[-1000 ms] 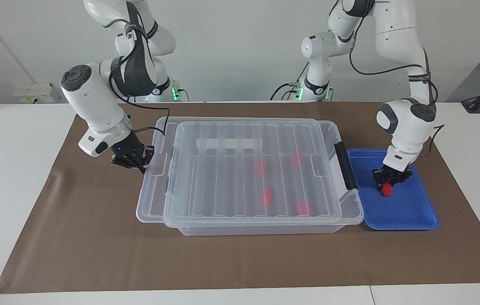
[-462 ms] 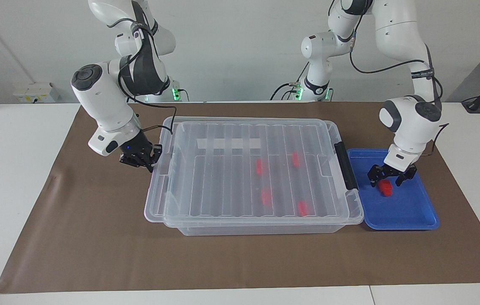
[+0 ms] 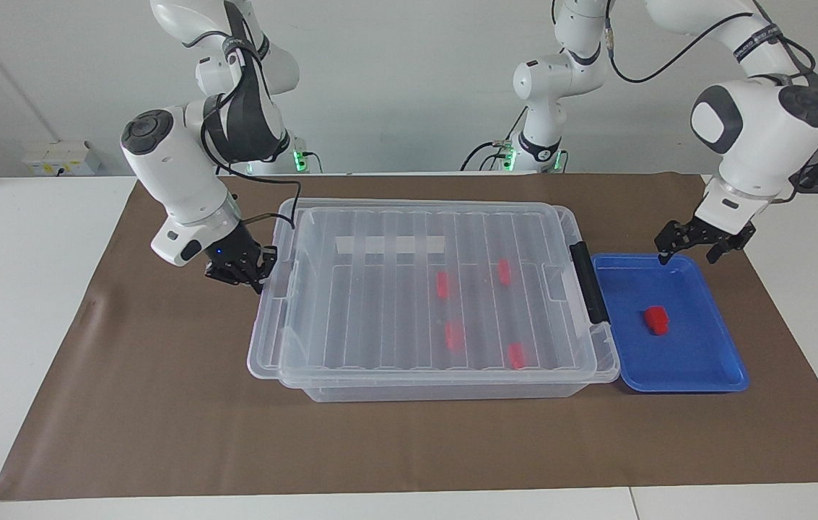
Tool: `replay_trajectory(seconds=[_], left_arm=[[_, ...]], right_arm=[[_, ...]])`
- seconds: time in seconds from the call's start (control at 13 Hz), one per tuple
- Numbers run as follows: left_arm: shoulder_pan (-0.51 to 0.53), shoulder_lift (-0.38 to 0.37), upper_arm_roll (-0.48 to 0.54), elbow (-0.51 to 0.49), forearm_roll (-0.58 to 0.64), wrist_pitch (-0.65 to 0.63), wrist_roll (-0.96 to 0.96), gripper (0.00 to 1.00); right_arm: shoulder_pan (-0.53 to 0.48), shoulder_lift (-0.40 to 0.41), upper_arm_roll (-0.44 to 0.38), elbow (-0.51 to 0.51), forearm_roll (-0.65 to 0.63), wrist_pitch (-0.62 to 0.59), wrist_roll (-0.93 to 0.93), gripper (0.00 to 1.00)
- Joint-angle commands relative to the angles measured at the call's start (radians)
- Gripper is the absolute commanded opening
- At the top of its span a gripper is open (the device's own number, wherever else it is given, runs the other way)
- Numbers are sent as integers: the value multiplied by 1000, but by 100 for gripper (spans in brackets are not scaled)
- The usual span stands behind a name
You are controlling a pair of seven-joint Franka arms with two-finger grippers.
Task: Place red block in blue tray from box
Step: 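Slide the clear lid closed with the right gripper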
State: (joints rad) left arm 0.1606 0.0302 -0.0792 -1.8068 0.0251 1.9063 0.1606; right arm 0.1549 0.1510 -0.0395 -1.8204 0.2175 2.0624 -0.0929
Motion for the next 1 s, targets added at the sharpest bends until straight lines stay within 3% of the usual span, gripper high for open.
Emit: replay_trajectory(seconds=[0.0,0.23,0.69,0.92], left_arm=[[-24,-76,-2,52,-65,-134,-15,100],[-24,-121,-34,131,-63,-272,-110,100],[-23,-136,-59,122,-65,-282,-113,100],[-26,-136,-59,122,-70,-280,-125,100]], right_arm=[[8,-2,10,-19,36,38,18,0],[21,-2,10,-19,37,38,18,0],[21,-2,9,-19,37,38,9,0],[9,-16,1,0,-68,0,12,0]])
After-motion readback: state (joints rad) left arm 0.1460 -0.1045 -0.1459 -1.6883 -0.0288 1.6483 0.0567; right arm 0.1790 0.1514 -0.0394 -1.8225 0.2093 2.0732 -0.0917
